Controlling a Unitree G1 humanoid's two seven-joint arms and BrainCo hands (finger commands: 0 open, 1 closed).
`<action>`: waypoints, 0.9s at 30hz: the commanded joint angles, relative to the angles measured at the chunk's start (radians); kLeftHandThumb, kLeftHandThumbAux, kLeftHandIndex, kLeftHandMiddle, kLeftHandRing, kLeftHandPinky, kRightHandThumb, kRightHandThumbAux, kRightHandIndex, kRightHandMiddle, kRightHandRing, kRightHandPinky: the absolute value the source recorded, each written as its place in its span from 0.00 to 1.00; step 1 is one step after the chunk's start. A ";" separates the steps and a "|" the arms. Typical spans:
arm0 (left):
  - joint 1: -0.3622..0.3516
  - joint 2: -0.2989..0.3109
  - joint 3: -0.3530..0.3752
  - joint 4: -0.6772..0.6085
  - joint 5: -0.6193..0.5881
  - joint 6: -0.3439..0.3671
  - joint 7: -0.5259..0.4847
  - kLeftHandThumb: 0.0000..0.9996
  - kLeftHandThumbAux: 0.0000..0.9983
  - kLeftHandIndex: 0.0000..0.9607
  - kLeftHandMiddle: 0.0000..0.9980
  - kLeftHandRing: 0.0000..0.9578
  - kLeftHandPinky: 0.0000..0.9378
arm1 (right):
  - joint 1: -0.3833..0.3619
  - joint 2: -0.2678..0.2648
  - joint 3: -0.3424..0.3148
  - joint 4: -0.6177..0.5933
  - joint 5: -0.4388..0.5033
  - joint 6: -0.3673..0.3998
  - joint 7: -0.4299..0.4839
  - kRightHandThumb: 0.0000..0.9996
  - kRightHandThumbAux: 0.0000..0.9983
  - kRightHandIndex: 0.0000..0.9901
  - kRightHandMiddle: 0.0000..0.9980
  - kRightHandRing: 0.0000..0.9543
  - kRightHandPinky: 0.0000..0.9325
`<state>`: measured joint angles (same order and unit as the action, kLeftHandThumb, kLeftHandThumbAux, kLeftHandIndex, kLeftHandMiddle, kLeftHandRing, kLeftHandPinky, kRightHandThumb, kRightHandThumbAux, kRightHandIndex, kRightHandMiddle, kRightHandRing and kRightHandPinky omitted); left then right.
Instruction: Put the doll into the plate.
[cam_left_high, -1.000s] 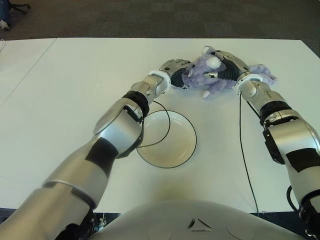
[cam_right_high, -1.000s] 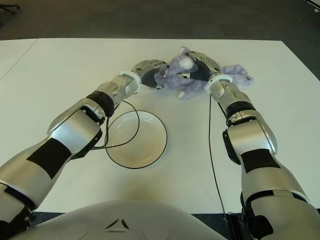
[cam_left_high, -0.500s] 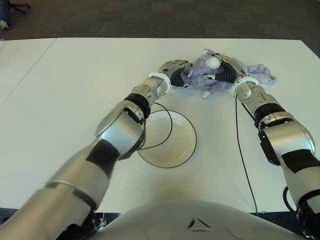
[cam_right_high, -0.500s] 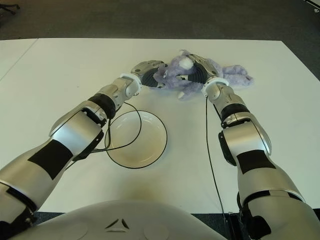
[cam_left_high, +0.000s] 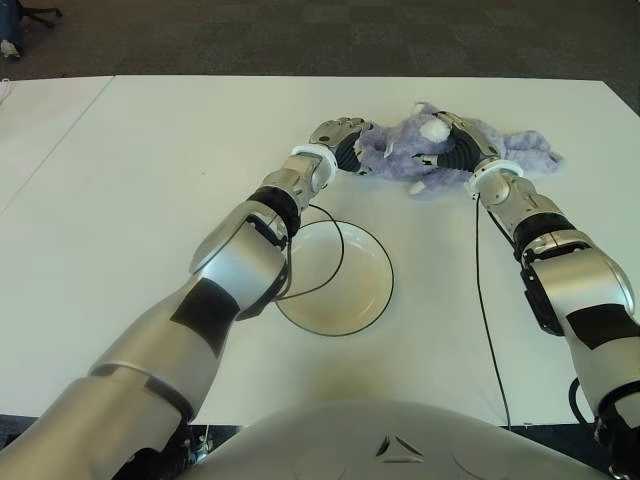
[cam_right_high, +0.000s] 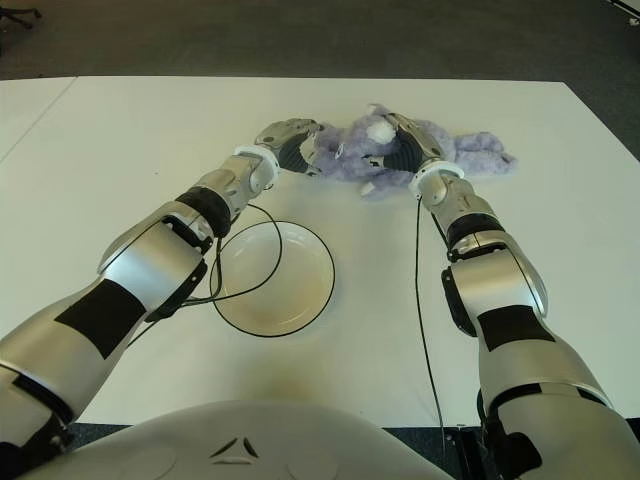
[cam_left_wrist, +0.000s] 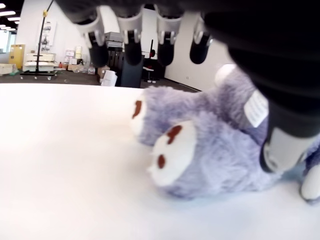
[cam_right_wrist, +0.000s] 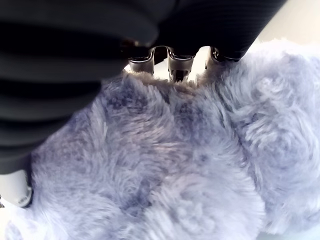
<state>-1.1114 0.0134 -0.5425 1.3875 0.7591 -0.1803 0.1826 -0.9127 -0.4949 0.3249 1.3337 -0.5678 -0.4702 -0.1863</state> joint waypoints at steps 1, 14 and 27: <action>0.023 0.003 -0.014 0.016 0.019 0.049 0.008 0.13 0.58 0.00 0.00 0.00 0.00 | 0.055 -0.012 -0.001 0.023 0.006 0.016 0.054 0.29 0.58 0.08 0.00 0.00 0.00; 0.074 -0.041 -0.076 0.025 0.077 0.174 0.063 0.38 0.51 0.00 0.00 0.00 0.00 | 0.077 0.076 0.009 0.006 0.036 -0.041 0.138 0.69 0.72 0.43 0.62 0.67 0.73; 0.093 -0.084 -0.121 0.028 0.099 0.231 0.030 0.34 0.46 0.00 0.00 0.00 0.00 | 0.118 0.104 -0.037 -0.122 0.162 -0.328 0.233 0.69 0.72 0.44 0.83 0.88 0.93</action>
<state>-1.0358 -0.0589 -0.6518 1.4113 0.8458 0.0503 0.2331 -0.8396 -0.4046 0.2878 1.2196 -0.4151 -0.7406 0.0008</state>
